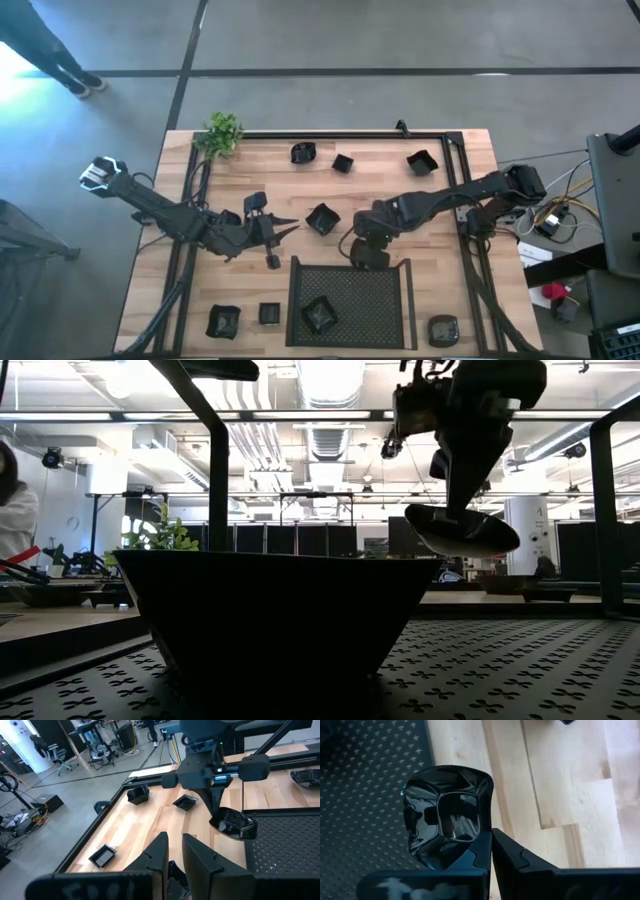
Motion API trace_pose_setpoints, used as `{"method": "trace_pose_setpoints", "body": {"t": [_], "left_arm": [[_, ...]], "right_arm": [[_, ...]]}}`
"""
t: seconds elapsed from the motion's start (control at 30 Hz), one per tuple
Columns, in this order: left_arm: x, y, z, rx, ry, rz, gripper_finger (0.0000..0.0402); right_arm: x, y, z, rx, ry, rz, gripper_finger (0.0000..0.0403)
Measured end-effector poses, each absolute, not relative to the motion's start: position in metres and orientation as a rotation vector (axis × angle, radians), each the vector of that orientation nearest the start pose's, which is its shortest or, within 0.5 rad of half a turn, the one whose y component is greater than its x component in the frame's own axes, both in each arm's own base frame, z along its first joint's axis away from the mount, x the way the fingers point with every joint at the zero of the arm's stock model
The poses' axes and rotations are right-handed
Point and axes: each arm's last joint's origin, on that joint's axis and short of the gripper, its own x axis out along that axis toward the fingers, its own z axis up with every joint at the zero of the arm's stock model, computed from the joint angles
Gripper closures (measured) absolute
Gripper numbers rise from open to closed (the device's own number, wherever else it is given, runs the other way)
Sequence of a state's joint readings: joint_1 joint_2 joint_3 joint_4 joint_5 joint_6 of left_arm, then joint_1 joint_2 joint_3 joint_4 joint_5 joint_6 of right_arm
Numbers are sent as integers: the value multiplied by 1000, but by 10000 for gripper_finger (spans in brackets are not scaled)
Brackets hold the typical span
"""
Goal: Pick & Place Mini shaped plates
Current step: Put the leaf-shaped bowl on the shelf
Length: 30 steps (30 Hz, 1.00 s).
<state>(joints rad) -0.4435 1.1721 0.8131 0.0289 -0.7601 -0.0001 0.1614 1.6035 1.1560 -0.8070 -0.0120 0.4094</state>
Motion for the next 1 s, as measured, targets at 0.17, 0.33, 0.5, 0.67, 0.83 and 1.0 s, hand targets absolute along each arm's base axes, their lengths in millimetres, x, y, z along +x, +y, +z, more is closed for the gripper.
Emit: {"method": "trace_pose_setpoints", "body": {"t": [0.17, 0.33, 0.5, 0.67, 0.83, 1.0], "left_arm": [[236, -90, 288, 187, 273, 314, 351], [236, -90, 288, 187, 273, 314, 351], [236, -90, 288, 187, 273, 314, 351], [236, -90, 288, 187, 273, 314, 351], [236, -90, 288, 187, 273, 314, 351], [236, -90, 288, 187, 273, 314, 351]], "right_arm": [[302, 54, 223, 249, 1250, -74, 395], [304, 54, 220, 256, 1218, -60, 394], [302, 55, 209, 283, 1225, -20, 394], [300, 56, 201, 301, 1222, 12, 394], [299, 62, 197, 297, 1201, 32, 395], [304, 67, 190, 300, 1154, 62, 395]]}}
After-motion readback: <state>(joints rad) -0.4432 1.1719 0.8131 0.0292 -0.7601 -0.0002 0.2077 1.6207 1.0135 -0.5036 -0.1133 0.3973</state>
